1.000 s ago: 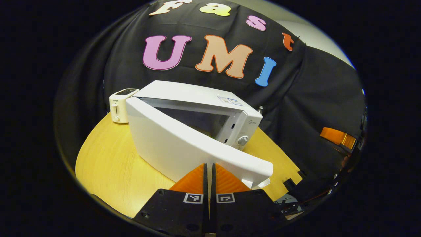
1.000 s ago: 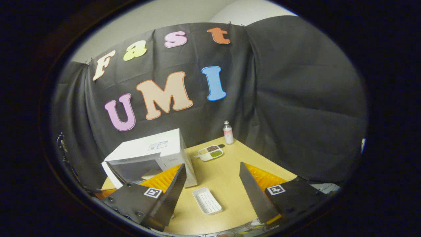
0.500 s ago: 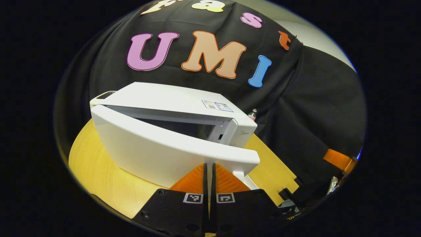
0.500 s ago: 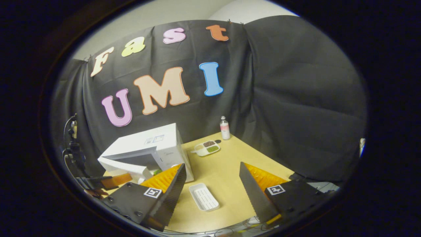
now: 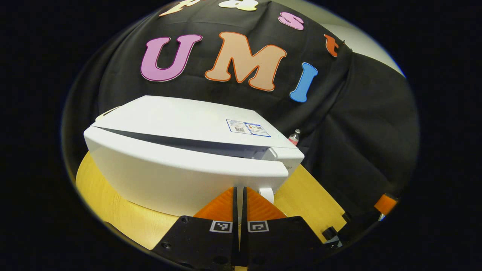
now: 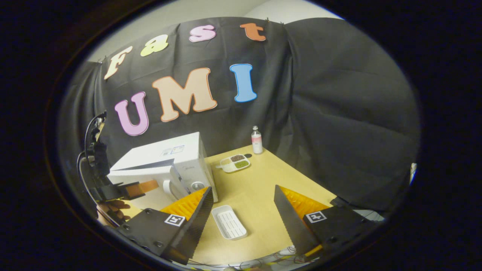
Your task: Open the microwave oven with the left hand, put the food in, and close the microwave oven.
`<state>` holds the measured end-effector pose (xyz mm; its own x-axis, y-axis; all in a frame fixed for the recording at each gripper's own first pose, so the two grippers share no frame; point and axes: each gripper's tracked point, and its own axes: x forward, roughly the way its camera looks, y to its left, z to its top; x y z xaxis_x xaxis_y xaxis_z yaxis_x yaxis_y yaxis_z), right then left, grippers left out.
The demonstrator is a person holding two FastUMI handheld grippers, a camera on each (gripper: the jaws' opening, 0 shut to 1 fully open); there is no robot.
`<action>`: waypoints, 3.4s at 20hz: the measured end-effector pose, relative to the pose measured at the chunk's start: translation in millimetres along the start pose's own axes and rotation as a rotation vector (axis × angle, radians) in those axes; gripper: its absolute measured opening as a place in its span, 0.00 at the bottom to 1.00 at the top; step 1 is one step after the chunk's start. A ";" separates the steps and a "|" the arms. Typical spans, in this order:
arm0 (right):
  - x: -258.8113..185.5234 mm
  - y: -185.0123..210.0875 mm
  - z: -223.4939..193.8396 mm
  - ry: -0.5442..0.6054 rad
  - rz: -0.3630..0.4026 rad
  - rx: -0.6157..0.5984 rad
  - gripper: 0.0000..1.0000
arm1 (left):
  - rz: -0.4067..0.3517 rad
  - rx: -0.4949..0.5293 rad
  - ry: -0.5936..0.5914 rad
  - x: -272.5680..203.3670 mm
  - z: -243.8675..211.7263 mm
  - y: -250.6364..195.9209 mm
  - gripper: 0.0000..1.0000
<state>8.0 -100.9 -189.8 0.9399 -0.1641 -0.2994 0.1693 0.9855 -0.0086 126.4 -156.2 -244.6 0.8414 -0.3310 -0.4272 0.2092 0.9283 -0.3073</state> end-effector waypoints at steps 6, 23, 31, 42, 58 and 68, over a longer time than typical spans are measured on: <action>2.6 -0.9 -3.3 0.015 0.006 -0.002 0.91 | 0.045 -0.038 -0.019 13.8 4.0 2.1 0.01; 17.4 1.1 -4.2 0.031 0.028 -0.014 0.92 | 0.089 -0.100 -0.039 28.4 4.6 1.3 0.01; 14.6 0.5 7.2 0.016 0.053 -0.035 0.91 | 0.092 -0.073 -0.057 35.2 10.5 -1.8 0.01; 12.9 -1.3 37.2 -0.042 0.112 -0.061 0.91 | 0.135 0.049 -0.141 -58.6 38.9 9.6 0.01; -39.1 32.5 83.4 -0.136 0.269 -0.105 0.92 | 0.397 0.215 -0.331 -202.2 75.4 43.2 0.98; -55.7 30.2 96.2 -0.160 0.316 -0.130 0.91 | 0.420 0.248 -0.388 -229.5 97.1 17.1 0.95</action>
<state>-10.7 -66.1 -81.6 0.9758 0.1550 -0.1542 -0.1663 0.9840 -0.0636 -14.8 -47.9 -69.2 0.9870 0.1131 -0.1139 -0.1084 0.9930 0.0462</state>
